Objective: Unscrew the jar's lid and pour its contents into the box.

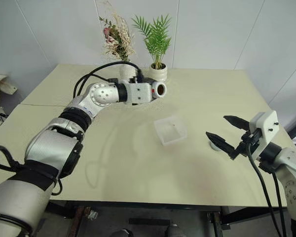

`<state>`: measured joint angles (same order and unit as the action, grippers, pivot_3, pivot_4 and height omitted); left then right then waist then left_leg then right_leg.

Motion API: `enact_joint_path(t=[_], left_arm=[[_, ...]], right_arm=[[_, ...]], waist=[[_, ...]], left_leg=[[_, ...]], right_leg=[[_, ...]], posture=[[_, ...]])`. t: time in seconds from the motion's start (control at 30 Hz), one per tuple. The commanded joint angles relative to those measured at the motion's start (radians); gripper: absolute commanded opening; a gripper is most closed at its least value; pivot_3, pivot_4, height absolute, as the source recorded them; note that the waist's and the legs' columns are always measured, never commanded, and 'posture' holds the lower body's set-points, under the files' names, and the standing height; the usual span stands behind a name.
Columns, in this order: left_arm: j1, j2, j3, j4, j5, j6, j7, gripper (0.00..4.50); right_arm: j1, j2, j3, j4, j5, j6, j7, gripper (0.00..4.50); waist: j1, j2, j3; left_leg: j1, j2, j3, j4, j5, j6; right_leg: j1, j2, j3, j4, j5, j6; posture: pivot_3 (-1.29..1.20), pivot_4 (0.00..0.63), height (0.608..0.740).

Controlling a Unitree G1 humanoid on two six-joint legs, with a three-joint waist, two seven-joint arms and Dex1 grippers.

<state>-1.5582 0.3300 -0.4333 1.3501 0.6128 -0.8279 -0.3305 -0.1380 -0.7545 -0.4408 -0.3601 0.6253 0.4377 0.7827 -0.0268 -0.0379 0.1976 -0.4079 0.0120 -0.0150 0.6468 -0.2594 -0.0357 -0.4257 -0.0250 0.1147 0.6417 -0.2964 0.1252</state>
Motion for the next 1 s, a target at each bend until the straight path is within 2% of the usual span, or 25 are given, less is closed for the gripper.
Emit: enact_joint_path(t=[0.03,0.27,0.5,0.83,1.0], left_arm=[[-0.069,0.002,-0.138,-0.015,0.173,-0.069,0.201,2.25],[-0.138,-0.016,-0.420,0.001,0.474,-0.034,0.613,2.25],[-0.182,-0.041,-0.631,0.017,0.683,0.073,0.925,2.25],[-0.217,-0.063,-0.791,0.029,0.827,0.174,1.166,2.25],[-0.223,-0.067,-0.831,0.037,0.863,0.226,1.201,2.25]], right_arm=[[0.027,0.007,-0.042,-0.059,0.020,-0.001,-0.028,4.46],[0.073,0.011,-0.066,-0.098,0.029,0.003,-0.063,4.46],[0.110,0.010,-0.081,-0.124,0.043,0.015,-0.083,4.46],[0.086,-0.010,-0.070,-0.101,0.042,0.027,-0.079,4.46],[0.072,-0.016,-0.065,-0.088,0.038,0.032,-0.072,4.46]], waist=[[-0.001,-0.001,0.000],[-0.001,-0.005,0.003],[0.000,-0.008,0.005],[0.001,-0.008,0.005],[0.001,-0.008,0.005]], left_leg=[[0.000,0.000,0.000,0.000,0.000,0.000],[0.000,0.000,0.002,0.000,-0.001,0.000],[0.000,0.000,0.003,0.000,-0.002,0.001],[0.000,0.000,0.004,0.000,-0.002,0.001],[0.000,0.000,0.004,0.000,-0.002,0.001]], right_leg=[[0.000,0.000,0.000,-0.001,0.000,0.000],[0.000,0.000,0.002,-0.001,0.000,0.001],[0.000,0.000,0.003,-0.003,0.000,0.002],[0.000,0.000,0.003,-0.004,0.000,0.003],[0.000,0.000,0.003,-0.003,0.000,0.003]], posture=[[0.00,0.150,0.740],[0.00,0.150,0.740],[0.00,0.150,0.740],[0.00,0.150,0.740],[0.00,0.150,0.740]])
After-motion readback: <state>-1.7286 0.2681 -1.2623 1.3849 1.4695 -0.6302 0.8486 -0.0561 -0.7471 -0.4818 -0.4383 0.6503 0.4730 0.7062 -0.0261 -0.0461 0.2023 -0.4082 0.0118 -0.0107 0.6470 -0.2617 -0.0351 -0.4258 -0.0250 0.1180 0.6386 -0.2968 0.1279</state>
